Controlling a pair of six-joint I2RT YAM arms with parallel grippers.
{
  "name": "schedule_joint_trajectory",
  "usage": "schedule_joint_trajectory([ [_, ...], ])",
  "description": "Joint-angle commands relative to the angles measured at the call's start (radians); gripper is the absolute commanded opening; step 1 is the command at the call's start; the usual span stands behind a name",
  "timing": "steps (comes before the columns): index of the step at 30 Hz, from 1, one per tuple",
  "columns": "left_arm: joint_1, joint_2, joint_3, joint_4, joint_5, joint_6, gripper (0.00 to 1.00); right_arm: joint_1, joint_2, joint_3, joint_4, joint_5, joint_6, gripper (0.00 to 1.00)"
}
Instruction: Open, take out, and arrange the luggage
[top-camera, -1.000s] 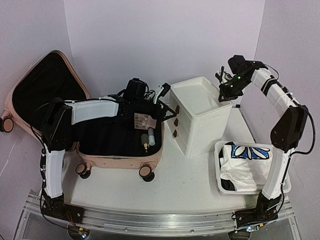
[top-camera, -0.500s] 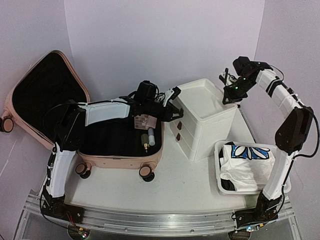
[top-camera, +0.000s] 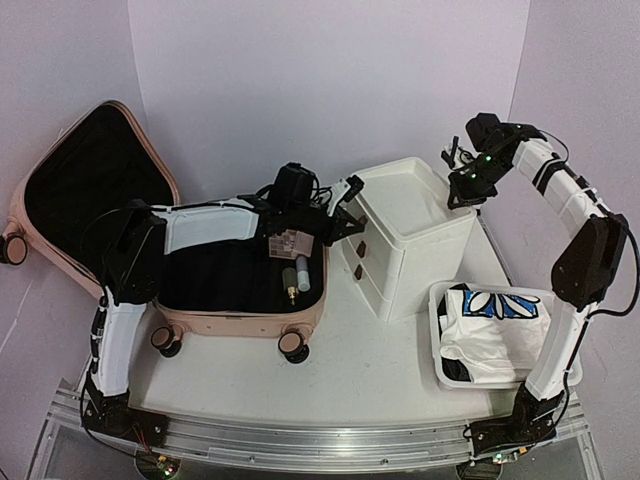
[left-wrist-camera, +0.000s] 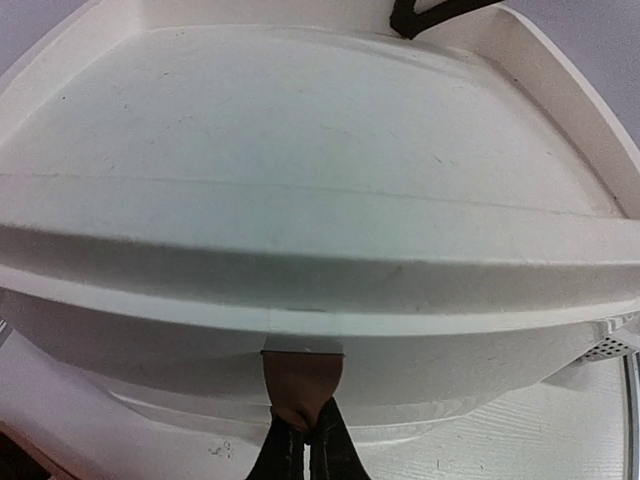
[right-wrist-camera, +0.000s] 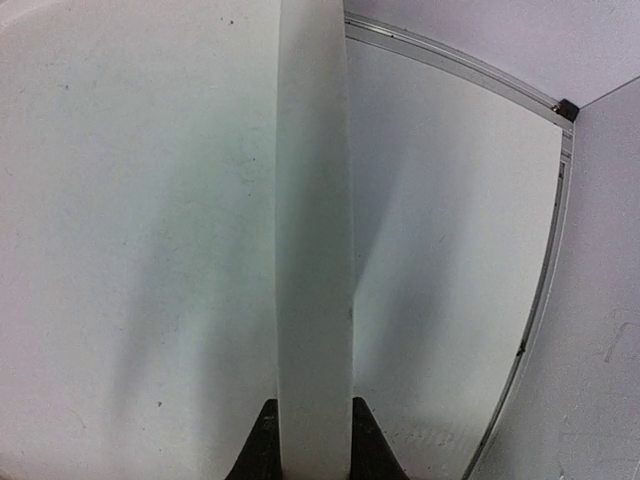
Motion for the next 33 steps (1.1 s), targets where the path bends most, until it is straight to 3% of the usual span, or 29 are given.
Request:
schedule_joint_trajectory([
  [1, -0.009, -0.170, -0.104, 0.039, -0.061, 0.060, 0.00, -0.042, -0.059, -0.012, 0.018, 0.046, 0.066, 0.00],
  [7, 0.002, -0.275, -0.221, 0.039, -0.120, 0.097, 0.00, -0.112, -0.066, -0.030, 0.025, 0.040, 0.061, 0.00],
  [15, 0.008, -0.302, -0.274, 0.039, -0.054, 0.094, 0.03, -0.170, -0.086, -0.050, 0.031, -0.005, 0.028, 0.00],
  [17, 0.008, -0.285, -0.257, 0.038, -0.043, 0.071, 0.10, -0.170, -0.092, -0.059, 0.043, -0.062, 0.026, 0.00],
  [22, 0.020, -0.277, -0.223, 0.037, -0.036, -0.014, 0.55, -0.170, -0.101, -0.082, 0.062, -0.130, 0.033, 0.00],
  [24, 0.043, -0.303, -0.232, 0.034, -0.015, -0.066, 0.65, -0.170, -0.106, -0.092, 0.063, -0.137, 0.036, 0.00],
  [29, 0.183, -0.367, -0.280, 0.032, 0.097, -0.305, 0.72, -0.170, -0.124, -0.110, 0.069, -0.166, 0.054, 0.00],
  [33, 0.299, -0.358, -0.319, 0.026, 0.096, -0.515, 0.71, -0.168, -0.132, -0.119, 0.074, -0.192, 0.077, 0.00],
])
